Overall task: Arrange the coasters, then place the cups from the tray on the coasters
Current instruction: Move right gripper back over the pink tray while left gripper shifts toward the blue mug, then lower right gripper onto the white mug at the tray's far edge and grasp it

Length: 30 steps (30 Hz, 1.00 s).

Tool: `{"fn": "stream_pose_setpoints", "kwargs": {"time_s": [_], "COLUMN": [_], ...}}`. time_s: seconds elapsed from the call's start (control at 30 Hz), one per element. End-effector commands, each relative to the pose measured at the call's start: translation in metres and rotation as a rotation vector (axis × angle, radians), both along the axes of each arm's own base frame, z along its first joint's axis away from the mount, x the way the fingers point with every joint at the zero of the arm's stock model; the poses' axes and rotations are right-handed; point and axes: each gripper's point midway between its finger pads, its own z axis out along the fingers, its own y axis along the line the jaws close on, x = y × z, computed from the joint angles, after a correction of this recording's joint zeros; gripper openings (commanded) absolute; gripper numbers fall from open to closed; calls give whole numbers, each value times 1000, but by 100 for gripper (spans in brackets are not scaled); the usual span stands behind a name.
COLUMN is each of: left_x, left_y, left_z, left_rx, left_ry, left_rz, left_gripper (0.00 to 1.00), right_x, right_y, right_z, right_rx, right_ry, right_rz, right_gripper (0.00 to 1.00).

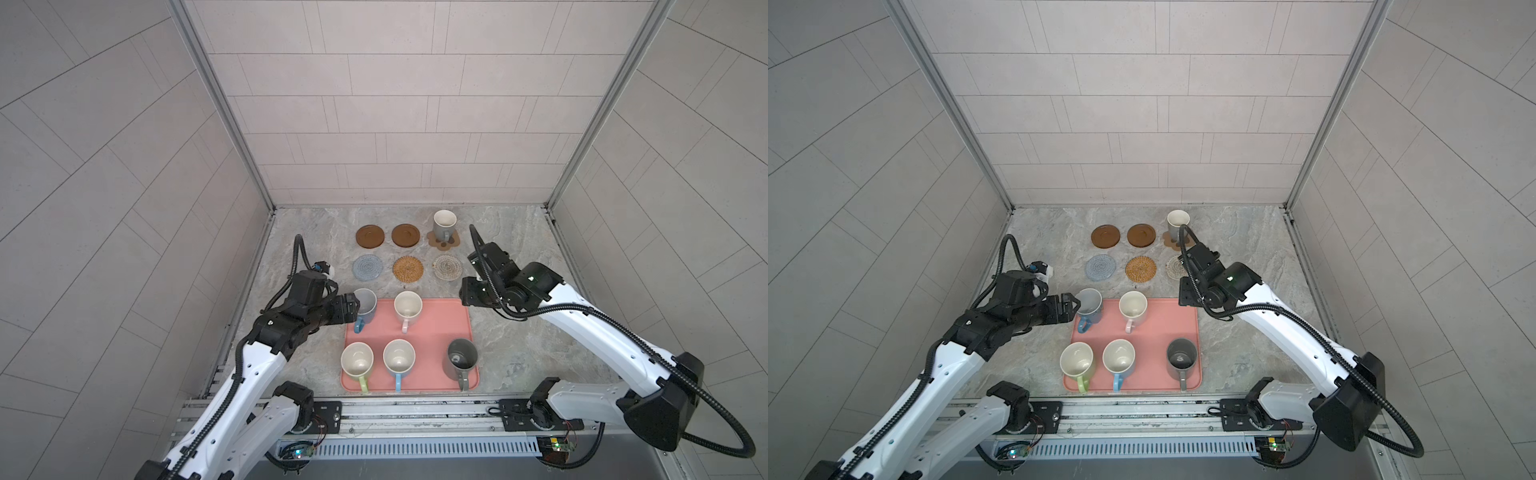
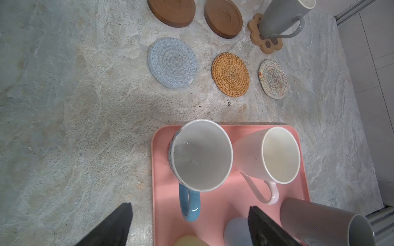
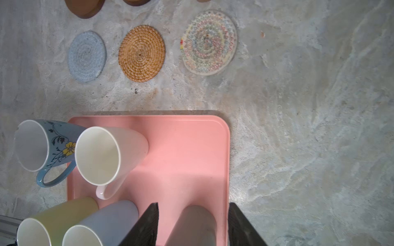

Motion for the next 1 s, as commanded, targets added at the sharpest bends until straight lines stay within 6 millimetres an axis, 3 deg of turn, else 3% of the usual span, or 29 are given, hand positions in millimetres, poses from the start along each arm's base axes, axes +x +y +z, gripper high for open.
{"fn": "stream_pose_setpoints", "kwargs": {"time_s": [0.0, 0.13, 0.3, 0.53, 0.97], "left_x": [1, 0, 1, -2, -7], "left_y": [1, 4, 9, 15, 15], "left_z": [6, 0, 7, 6, 1], "left_rx": [-12, -13, -58, -79, -39], "left_ry": [-33, -20, -73, -93, -62], "left_rz": [18, 43, 109, 157, 120], "left_gripper": [94, 96, 98, 99, 99], "right_x": [7, 1, -8, -19, -27], "right_y": [26, 62, 101, 138, 154], "right_z": [4, -13, -29, -45, -60], "right_rx": [12, -25, -49, -85, -80], "right_ry": [-36, -3, 43, 98, 145], "right_rz": [-24, 25, 110, 194, 179], "right_gripper": [55, 54, 54, 54, 55]}}
